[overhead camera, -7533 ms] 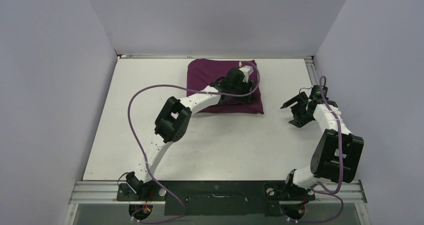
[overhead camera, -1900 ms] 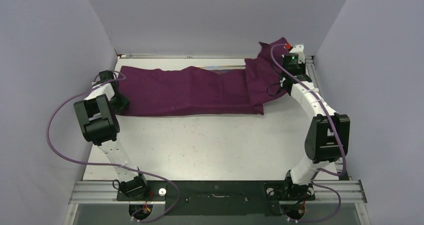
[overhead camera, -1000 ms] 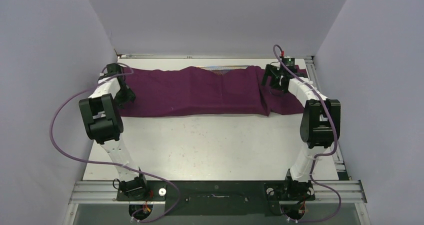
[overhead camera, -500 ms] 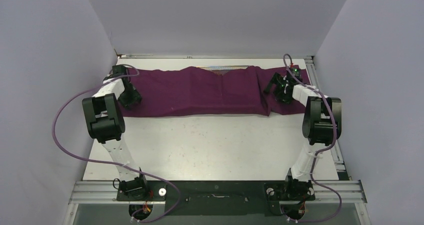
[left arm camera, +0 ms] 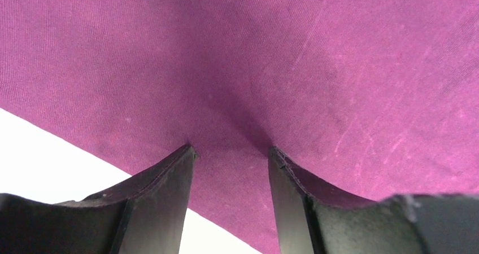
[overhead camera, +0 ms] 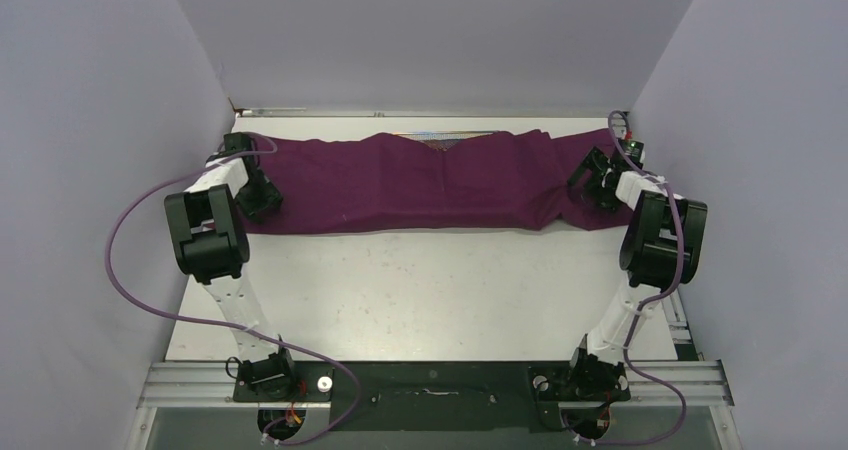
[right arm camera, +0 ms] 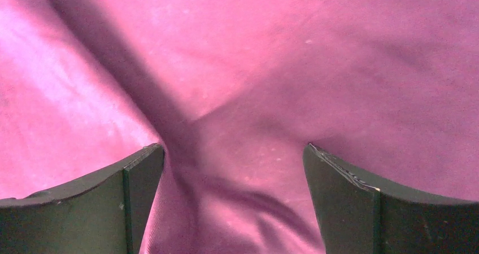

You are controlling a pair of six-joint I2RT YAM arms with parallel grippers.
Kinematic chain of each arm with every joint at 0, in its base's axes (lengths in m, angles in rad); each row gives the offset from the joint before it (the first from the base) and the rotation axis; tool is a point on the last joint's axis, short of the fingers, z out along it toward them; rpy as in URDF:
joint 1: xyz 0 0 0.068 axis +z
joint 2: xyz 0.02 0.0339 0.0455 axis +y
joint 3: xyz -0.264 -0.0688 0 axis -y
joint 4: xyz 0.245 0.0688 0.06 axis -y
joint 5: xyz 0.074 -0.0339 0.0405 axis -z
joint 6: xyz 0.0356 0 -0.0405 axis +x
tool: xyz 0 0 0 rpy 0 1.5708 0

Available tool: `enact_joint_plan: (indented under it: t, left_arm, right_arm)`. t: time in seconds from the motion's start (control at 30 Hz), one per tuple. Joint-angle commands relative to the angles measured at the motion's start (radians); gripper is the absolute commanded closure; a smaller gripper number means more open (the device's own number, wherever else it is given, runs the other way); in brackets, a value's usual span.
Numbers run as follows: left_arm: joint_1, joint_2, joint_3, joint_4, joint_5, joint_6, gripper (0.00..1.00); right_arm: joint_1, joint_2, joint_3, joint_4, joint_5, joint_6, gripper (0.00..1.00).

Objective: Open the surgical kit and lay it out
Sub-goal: Open the surgical kit at the center of the board.

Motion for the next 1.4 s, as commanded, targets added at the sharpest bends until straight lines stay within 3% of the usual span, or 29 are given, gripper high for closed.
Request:
enact_joint_plan:
  t: [0.0,0.13,0.3,0.5,0.63,0.97,1.37]
  left_arm:
    - [0.021,0.029,0.04,0.0,-0.036,0.011,0.52]
    - [0.021,0.031,0.07,-0.016,-0.057,0.011,0.52]
    - [0.01,0.014,0.146,-0.049,-0.077,0.016,0.51]
    - [-0.052,-0.085,0.164,0.004,0.033,0.049,0.51]
    - [-0.134,-0.134,0.178,0.037,0.085,0.048,0.5]
    - [-0.365,-0.15,0.143,0.155,0.125,0.015,0.48]
    - [-0.49,-0.08,0.159,0.208,0.13,0.04,0.4]
  right_arm:
    - [-0.007,0.014,0.077,-0.056,0.175,-0.054,0.1]
    - [0.039,-0.037,0.116,-0.114,0.365,-0.041,0.1]
    - [0.183,-0.083,0.227,-0.219,0.576,-0.107,0.1]
    - [0.216,-0.158,0.199,-0.16,0.171,-0.081,0.03]
    - [0.262,-0.197,0.156,-0.125,0.076,-0.066,0.03]
    - [0.428,-0.136,0.182,-0.181,0.103,-0.133,0.16]
    - [0.501,-0.034,0.199,-0.242,0.283,-0.156,0.28]
